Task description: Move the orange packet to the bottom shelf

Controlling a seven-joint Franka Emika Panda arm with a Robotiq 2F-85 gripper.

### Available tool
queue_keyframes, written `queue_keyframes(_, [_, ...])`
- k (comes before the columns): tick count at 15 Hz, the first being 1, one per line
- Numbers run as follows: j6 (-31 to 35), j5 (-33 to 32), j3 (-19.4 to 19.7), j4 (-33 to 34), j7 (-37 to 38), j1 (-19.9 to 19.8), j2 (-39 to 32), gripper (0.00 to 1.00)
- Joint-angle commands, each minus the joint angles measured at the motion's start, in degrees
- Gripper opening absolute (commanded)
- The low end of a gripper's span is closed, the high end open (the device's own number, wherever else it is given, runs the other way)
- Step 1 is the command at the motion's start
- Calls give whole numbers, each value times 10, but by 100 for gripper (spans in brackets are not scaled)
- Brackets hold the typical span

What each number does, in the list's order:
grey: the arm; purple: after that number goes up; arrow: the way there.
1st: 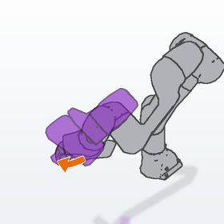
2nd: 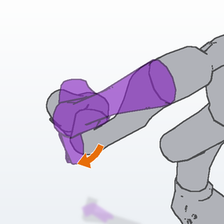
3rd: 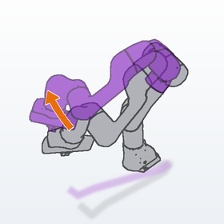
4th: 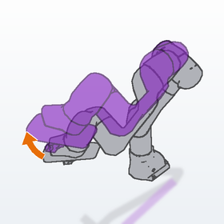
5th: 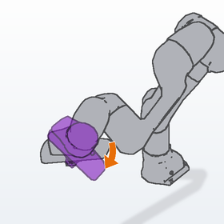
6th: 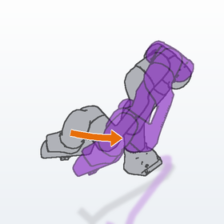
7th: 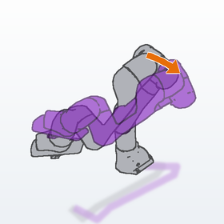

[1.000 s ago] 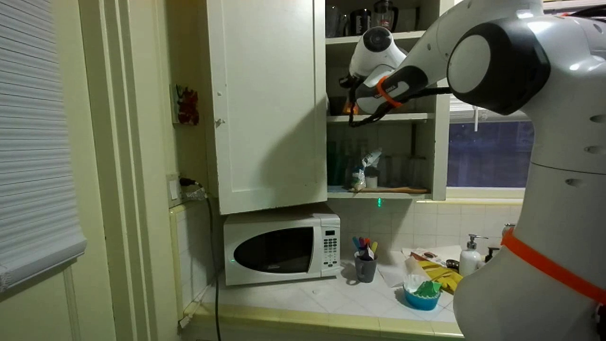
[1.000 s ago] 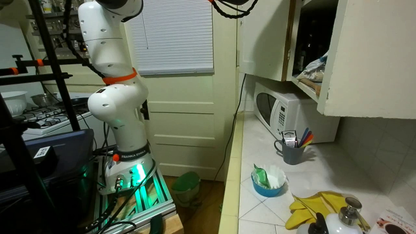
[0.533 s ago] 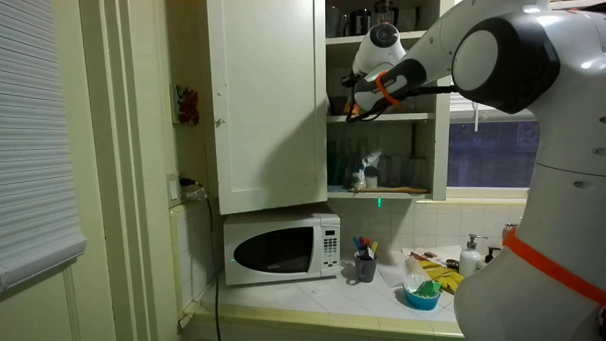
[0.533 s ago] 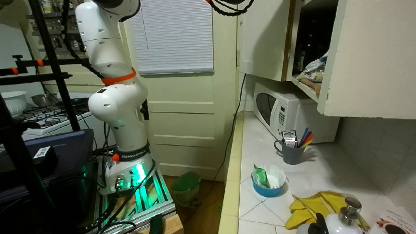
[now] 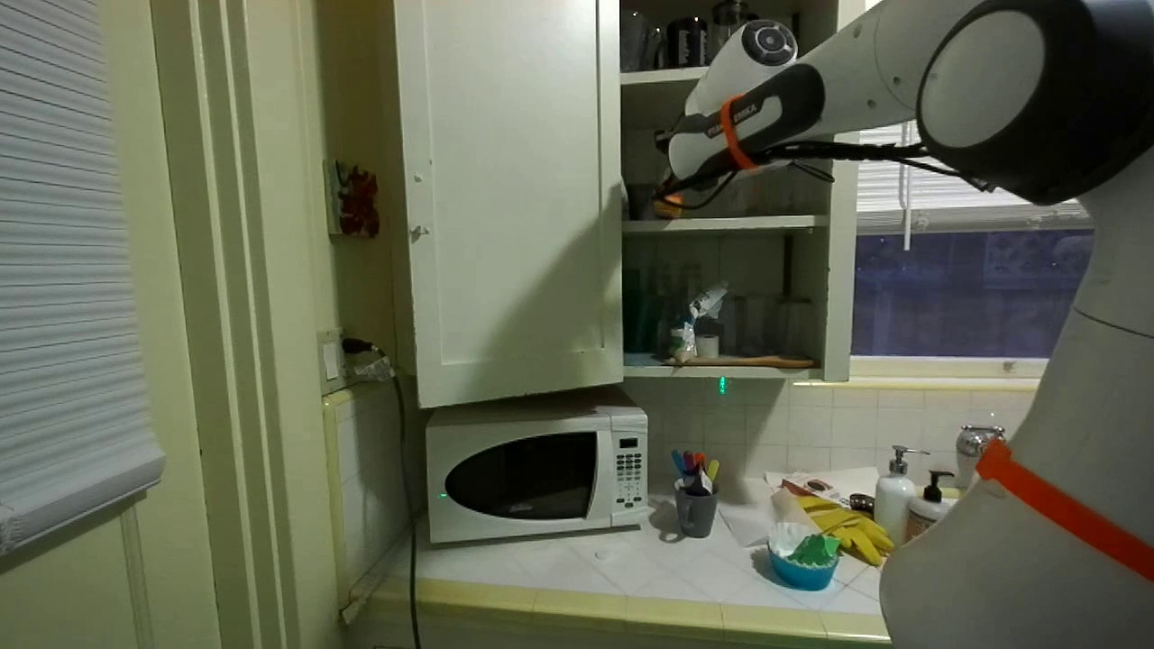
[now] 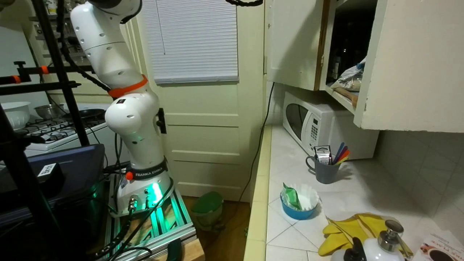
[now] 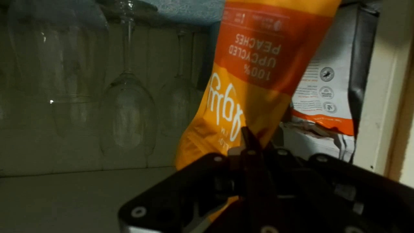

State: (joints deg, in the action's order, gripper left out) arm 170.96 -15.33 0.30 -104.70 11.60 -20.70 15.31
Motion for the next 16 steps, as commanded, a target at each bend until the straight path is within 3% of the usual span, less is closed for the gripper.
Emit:
queue_keyframes(1, [-52,100,69,-82,-100,93,89,1])
queue_keyframes(7, [-156,139,109,-119,-134,131,187,1])
queue_keyframes(16, [-384,177,108,-152,-118,139,236,1])
